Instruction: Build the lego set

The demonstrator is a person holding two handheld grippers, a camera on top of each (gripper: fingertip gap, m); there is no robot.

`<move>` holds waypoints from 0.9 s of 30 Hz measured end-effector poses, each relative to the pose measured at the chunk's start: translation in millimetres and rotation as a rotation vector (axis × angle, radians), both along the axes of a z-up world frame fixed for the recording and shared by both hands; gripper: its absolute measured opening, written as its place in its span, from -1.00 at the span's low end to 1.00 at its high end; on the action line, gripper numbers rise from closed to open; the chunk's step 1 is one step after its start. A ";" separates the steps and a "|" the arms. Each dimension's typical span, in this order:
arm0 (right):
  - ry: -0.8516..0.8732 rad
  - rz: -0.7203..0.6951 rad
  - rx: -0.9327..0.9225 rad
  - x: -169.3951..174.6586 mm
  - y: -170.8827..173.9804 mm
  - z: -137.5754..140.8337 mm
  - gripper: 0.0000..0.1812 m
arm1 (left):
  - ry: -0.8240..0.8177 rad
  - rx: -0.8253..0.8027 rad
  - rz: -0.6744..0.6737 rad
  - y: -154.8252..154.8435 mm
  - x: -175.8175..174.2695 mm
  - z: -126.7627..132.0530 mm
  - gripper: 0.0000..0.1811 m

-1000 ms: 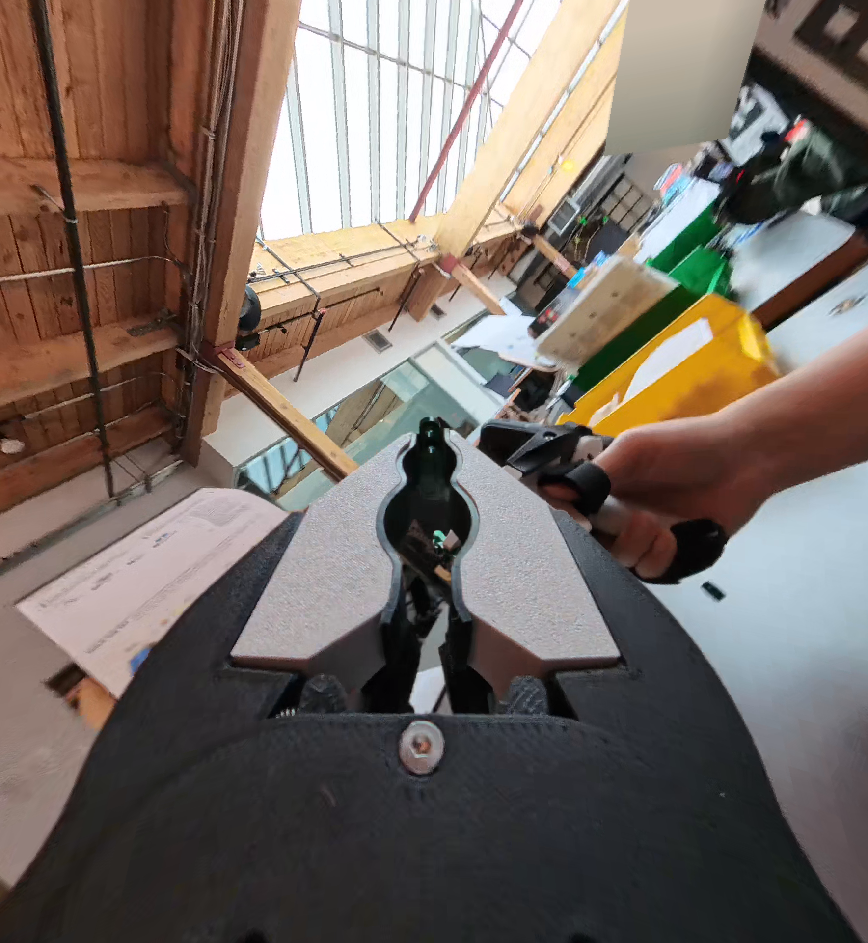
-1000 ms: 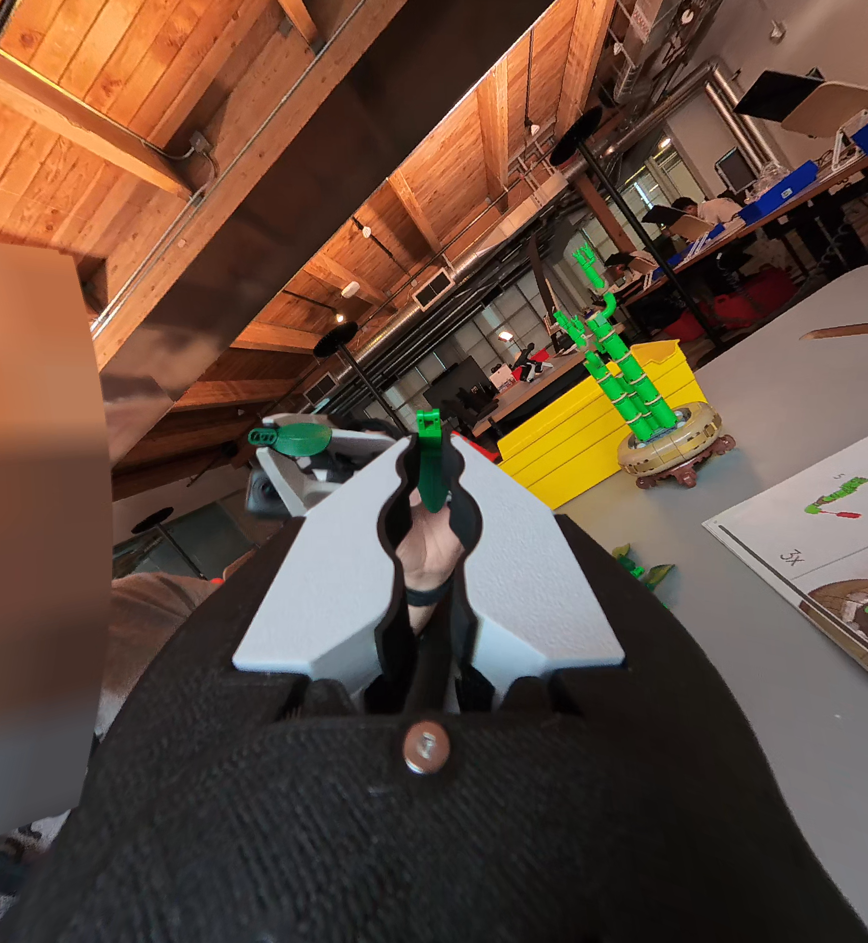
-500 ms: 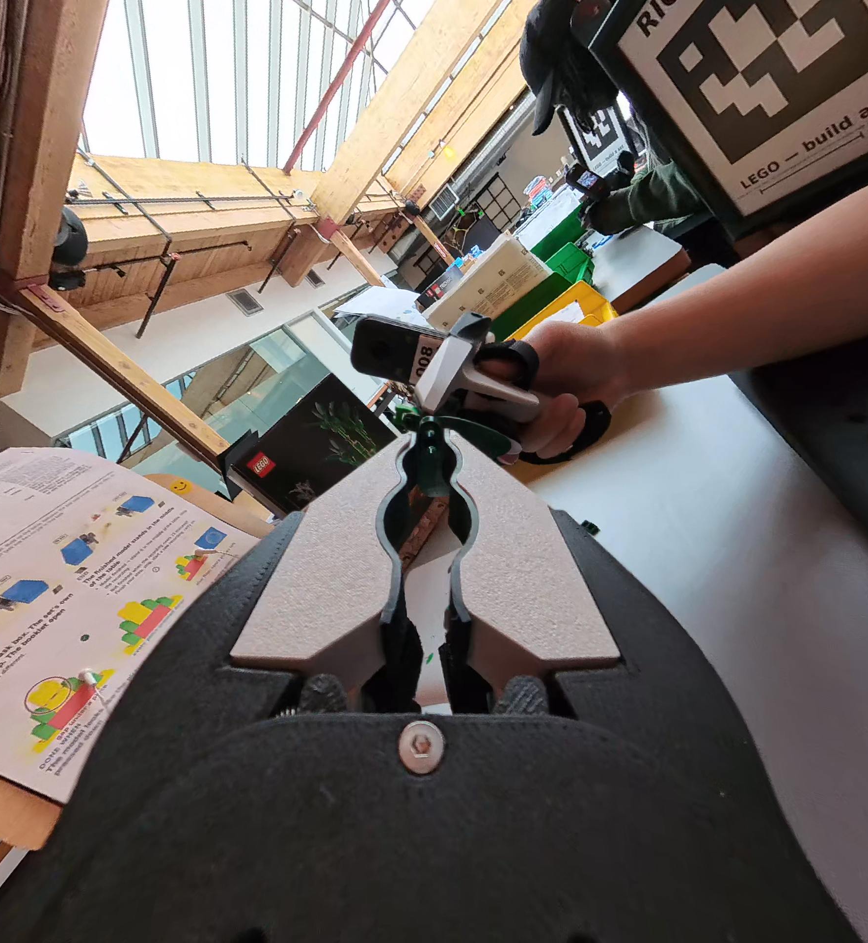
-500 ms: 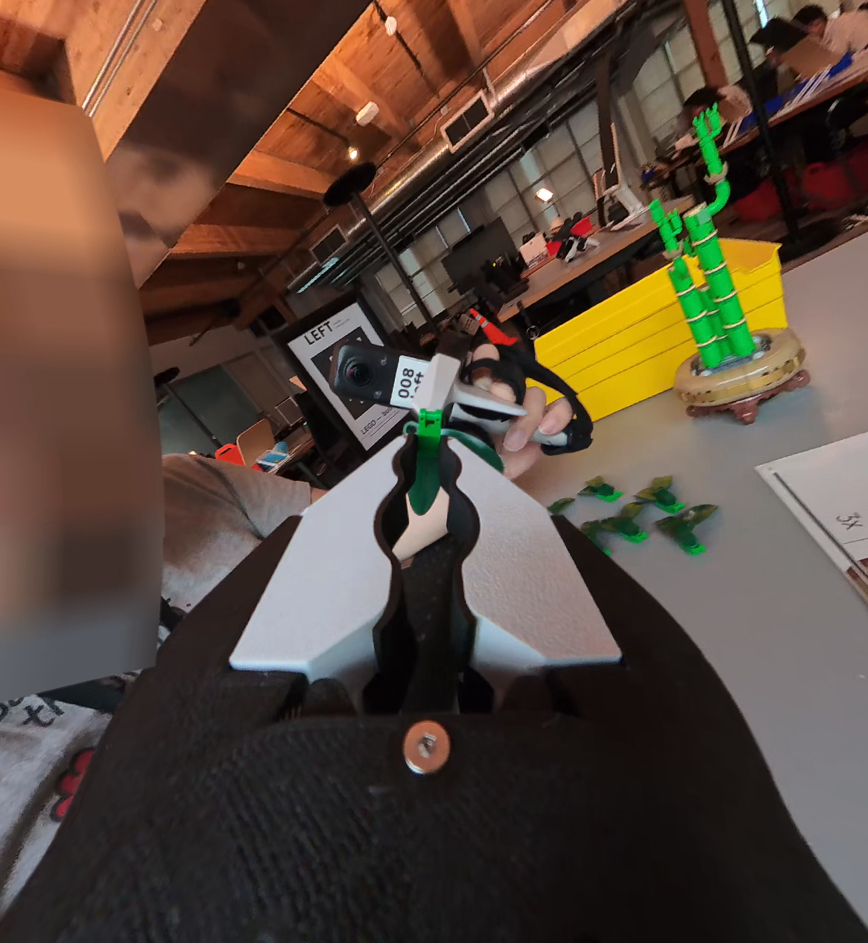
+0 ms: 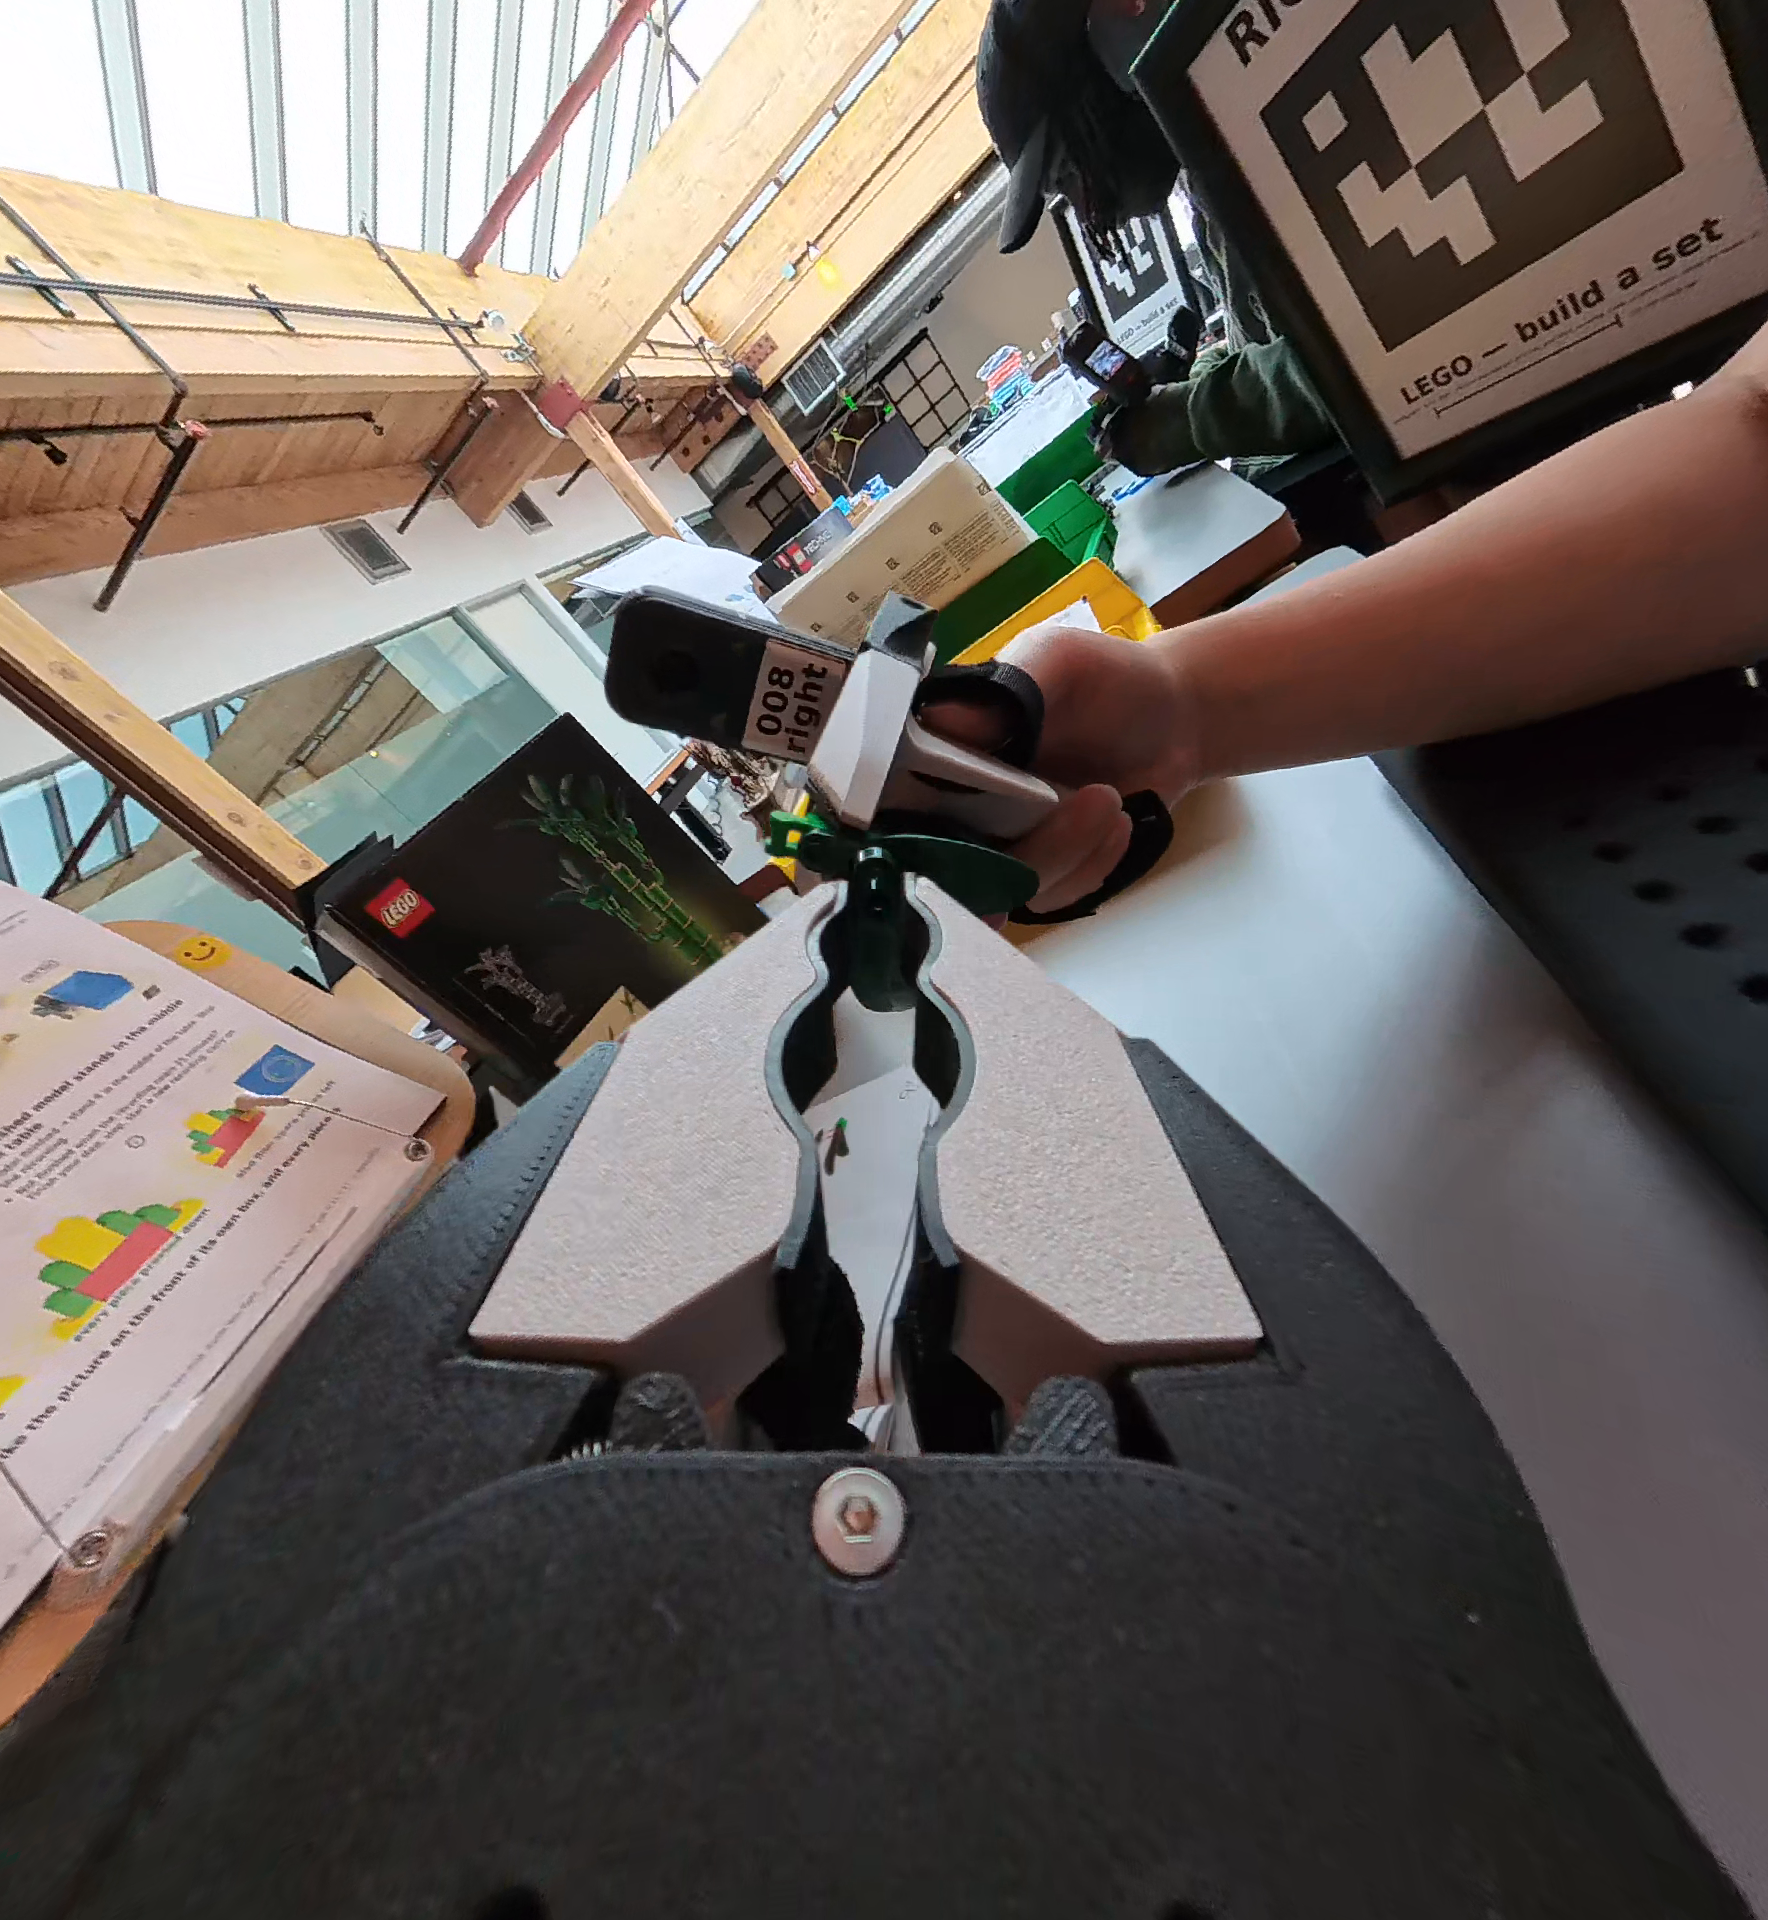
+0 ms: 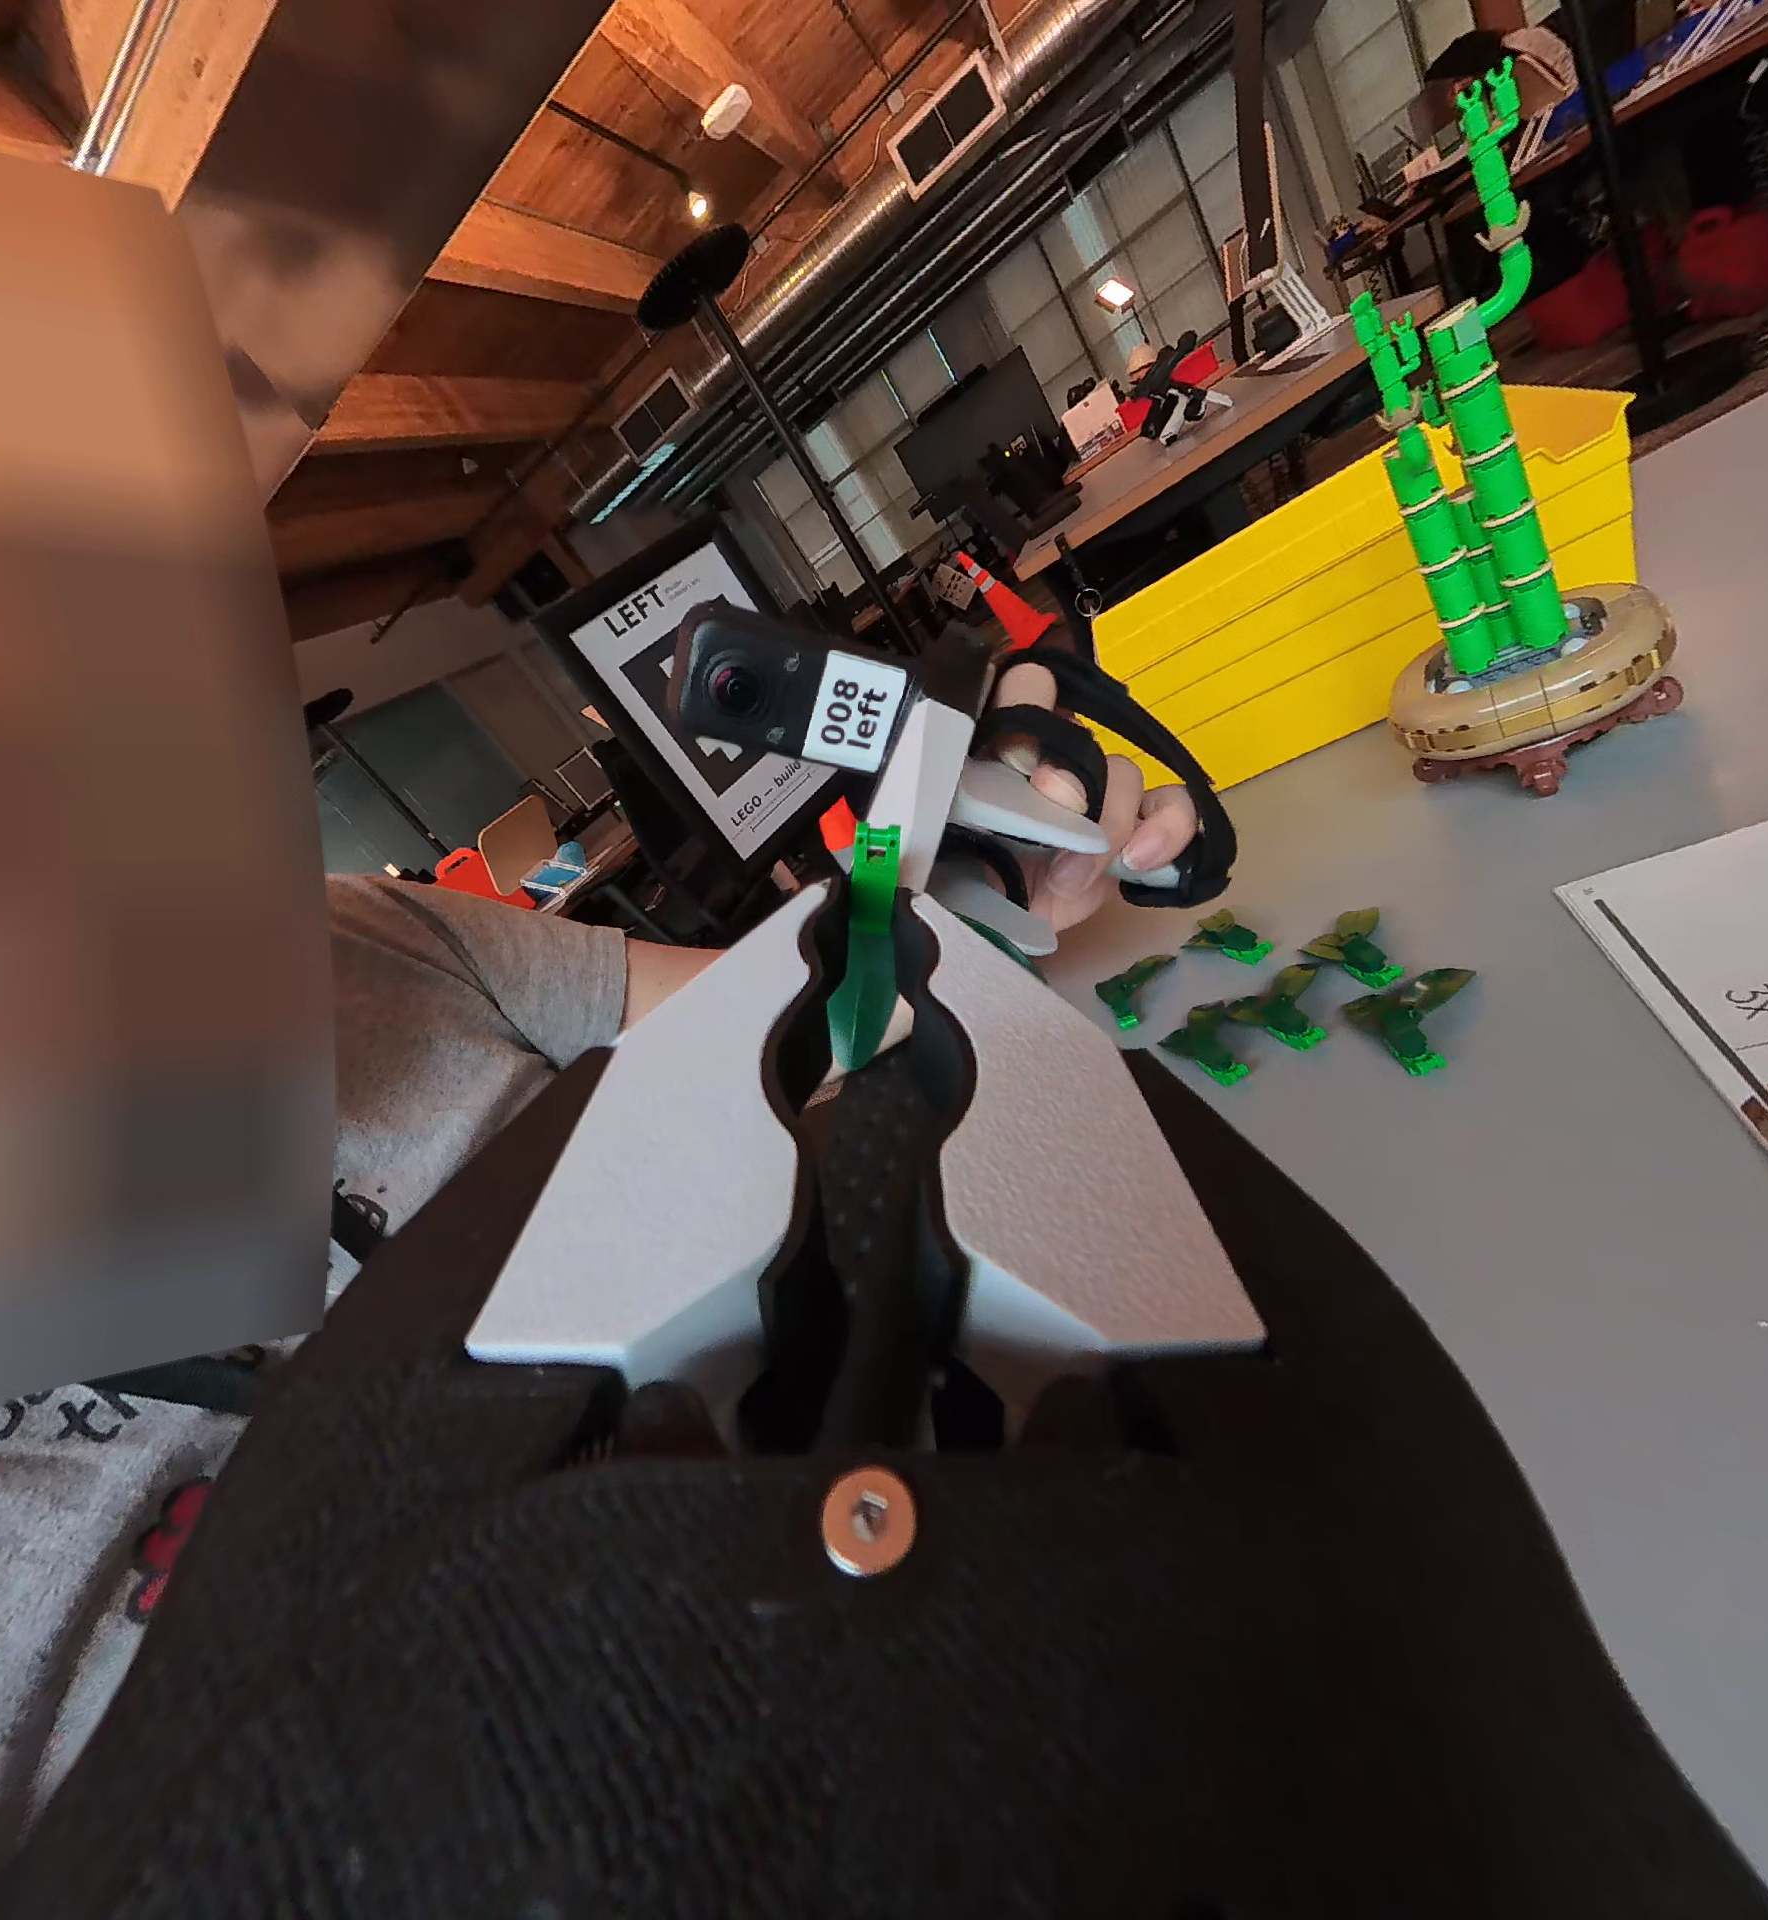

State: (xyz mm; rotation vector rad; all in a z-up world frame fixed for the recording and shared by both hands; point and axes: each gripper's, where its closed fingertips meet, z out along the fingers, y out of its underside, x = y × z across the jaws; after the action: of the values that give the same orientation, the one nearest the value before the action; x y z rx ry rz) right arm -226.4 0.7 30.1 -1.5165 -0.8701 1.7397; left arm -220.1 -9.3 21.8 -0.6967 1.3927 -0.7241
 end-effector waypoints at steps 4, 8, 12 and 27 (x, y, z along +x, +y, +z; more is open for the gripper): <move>-0.029 -0.005 0.041 1.4 0.4 -5.8 -0.93 | 0.044 -0.127 -0.035 0.5 1.0 -5.1 -0.94; -0.010 -0.006 0.025 1.7 2.2 -4.6 -0.93 | 0.082 -0.248 -0.054 4.4 1.4 -9.4 -0.94; -0.021 -0.009 -0.026 1.2 6.5 -9.5 -0.94 | 0.106 -0.231 -0.024 8.7 1.9 -13.4 -0.94; -0.018 -0.024 -0.113 0.0 16.8 -17.8 -0.94 | 0.160 -0.285 0.039 20.2 1.5 -20.7 -0.93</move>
State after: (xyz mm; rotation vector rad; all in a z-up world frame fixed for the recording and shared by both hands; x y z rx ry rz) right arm -226.5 17.5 12.3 -1.6110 -0.7704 1.7861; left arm -218.6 10.9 1.1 -1.0214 1.4308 -0.8607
